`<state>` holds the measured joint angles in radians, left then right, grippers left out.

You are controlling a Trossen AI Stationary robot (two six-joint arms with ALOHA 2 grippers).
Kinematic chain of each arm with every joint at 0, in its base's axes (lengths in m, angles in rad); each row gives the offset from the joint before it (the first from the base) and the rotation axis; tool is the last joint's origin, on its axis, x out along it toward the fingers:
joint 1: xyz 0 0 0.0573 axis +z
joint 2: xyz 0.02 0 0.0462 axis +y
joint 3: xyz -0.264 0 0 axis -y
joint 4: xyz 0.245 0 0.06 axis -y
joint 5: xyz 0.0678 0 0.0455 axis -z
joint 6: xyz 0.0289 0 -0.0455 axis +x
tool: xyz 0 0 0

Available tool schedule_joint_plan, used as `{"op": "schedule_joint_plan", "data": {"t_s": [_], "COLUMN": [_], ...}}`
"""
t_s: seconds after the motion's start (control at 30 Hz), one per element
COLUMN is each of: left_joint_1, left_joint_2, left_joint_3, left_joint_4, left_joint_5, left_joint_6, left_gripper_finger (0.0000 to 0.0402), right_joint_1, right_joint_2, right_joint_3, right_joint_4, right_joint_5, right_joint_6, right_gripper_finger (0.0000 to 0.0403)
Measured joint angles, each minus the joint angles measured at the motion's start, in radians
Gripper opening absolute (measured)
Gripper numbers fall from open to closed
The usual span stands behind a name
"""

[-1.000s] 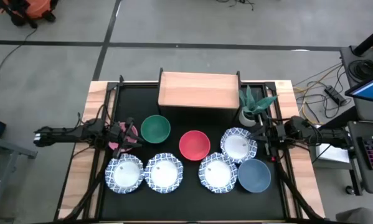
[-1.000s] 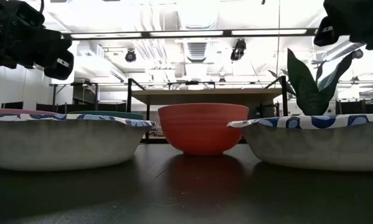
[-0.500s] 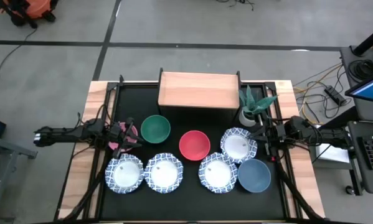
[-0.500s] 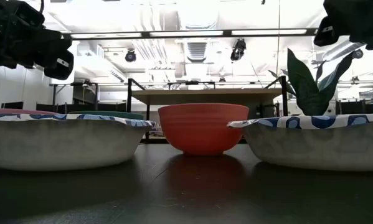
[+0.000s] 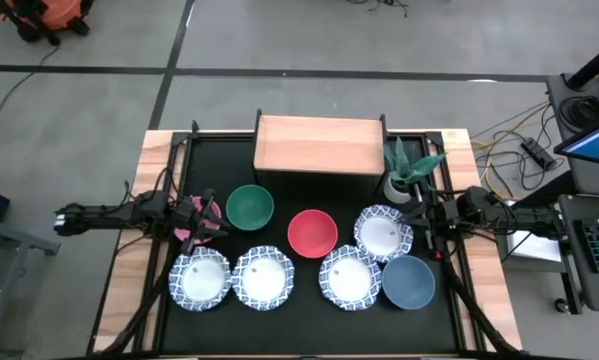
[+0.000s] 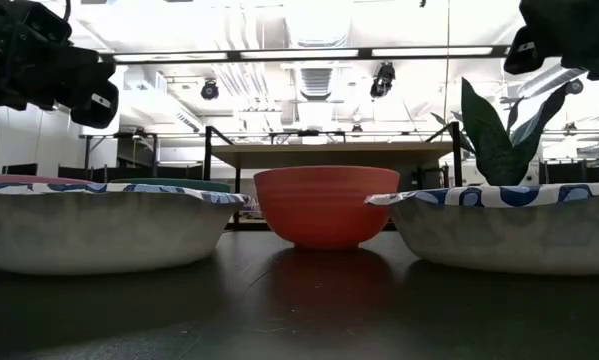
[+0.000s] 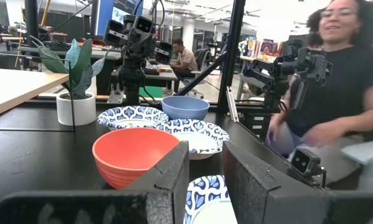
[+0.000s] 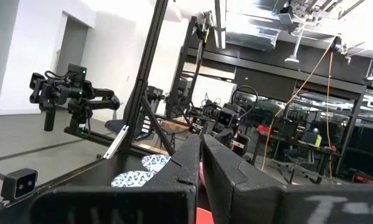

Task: Place and stack bowls onto a shelf

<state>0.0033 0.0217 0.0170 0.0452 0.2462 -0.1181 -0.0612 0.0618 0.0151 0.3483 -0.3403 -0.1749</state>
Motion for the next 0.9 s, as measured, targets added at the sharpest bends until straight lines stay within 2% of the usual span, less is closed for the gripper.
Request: {"op": "schedule_joint_plan", "data": {"t_s": [0.9], "left_joint_1": [0.000], "left_joint_2": [0.000], "left_joint_3": [0.000], "left_joint_4": [0.000], "left_joint_5": [0.000], "left_joint_6": [0.015], "left_gripper_finger": [0.0080], "right_joint_1": [0.000], "right_joint_2": [0.000], "right_joint_3": [0.000], "right_joint_4": [0.000], "right_joint_5": [0.000], "right_joint_6": [0.000], "right_gripper_finger": [0.0009]}}
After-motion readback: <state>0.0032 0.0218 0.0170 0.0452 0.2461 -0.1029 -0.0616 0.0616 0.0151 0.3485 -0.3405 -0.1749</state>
